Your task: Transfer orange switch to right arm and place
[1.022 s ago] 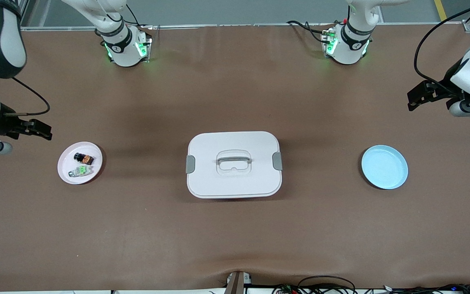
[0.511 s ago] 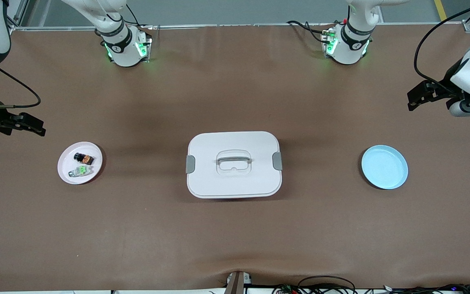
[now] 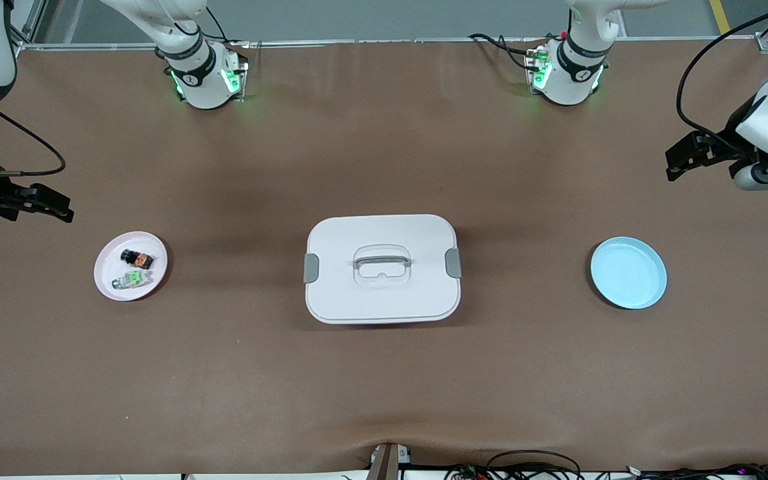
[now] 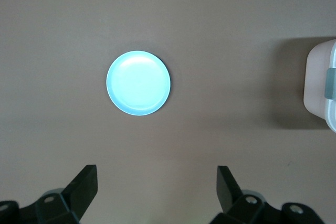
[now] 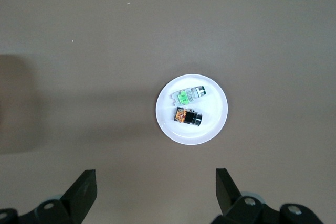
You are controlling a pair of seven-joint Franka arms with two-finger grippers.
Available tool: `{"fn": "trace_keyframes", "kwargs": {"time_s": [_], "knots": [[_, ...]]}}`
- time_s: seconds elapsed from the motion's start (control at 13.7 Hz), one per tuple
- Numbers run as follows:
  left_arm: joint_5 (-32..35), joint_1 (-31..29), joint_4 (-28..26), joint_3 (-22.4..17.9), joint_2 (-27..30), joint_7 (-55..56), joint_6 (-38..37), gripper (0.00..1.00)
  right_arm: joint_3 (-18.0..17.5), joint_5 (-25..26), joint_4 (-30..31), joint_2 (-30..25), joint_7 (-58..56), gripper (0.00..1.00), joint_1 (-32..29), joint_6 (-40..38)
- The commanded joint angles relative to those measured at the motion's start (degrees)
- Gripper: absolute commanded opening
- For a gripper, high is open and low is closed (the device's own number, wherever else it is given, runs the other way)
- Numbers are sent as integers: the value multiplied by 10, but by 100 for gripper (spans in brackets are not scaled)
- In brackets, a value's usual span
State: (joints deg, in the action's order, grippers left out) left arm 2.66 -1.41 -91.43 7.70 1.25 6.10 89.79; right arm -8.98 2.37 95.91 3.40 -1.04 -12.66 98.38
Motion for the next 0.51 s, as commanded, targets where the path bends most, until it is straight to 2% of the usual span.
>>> {"fn": "trace_keyframes", "kwargs": {"time_s": [0.0, 0.15, 0.44], "knots": [[-9, -2, 3, 0, 9, -7, -5, 100, 68, -7, -7, -1, 9, 100, 67, -12], [-8, -2, 6, -1, 9, -7, -5, 100, 102, -7, -8, -1, 8, 100, 99, -13], [-8, -3, 7, -1, 8, -7, -5, 100, 111, -7, -8, -1, 9, 100, 108, -13]]}}
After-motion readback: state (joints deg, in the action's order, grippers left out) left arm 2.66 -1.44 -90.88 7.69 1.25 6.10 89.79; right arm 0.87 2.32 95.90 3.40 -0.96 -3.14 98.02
